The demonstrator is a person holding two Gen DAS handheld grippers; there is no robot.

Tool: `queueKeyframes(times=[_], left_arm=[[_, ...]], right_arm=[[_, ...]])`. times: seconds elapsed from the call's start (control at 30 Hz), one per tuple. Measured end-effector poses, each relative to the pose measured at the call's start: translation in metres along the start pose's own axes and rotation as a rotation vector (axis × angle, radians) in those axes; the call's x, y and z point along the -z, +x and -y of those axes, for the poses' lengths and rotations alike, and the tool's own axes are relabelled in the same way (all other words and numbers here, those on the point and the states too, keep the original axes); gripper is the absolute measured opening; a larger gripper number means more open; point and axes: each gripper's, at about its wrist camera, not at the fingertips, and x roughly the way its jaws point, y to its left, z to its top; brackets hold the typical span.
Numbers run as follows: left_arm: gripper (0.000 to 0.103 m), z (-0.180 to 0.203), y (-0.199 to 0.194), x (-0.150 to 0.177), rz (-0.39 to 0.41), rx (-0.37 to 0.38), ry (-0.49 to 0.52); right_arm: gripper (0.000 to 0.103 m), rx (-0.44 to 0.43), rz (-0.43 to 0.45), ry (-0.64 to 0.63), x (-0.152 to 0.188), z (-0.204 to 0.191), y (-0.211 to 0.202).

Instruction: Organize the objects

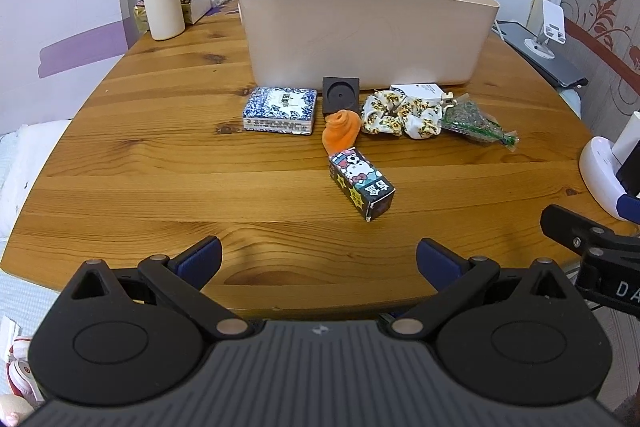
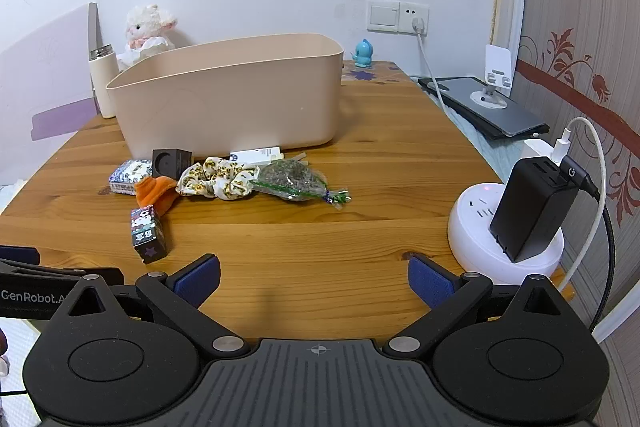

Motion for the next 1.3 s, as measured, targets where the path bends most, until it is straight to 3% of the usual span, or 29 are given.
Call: queueKeyframes(times=[1.3], left_arm=[[0.103, 0.0022, -0.0026, 0.0008, 0.024, -0.011, -0.011]], right_arm=[[0.102, 0.000, -0.002, 0.007, 0.0000, 0.0023, 0.0004]])
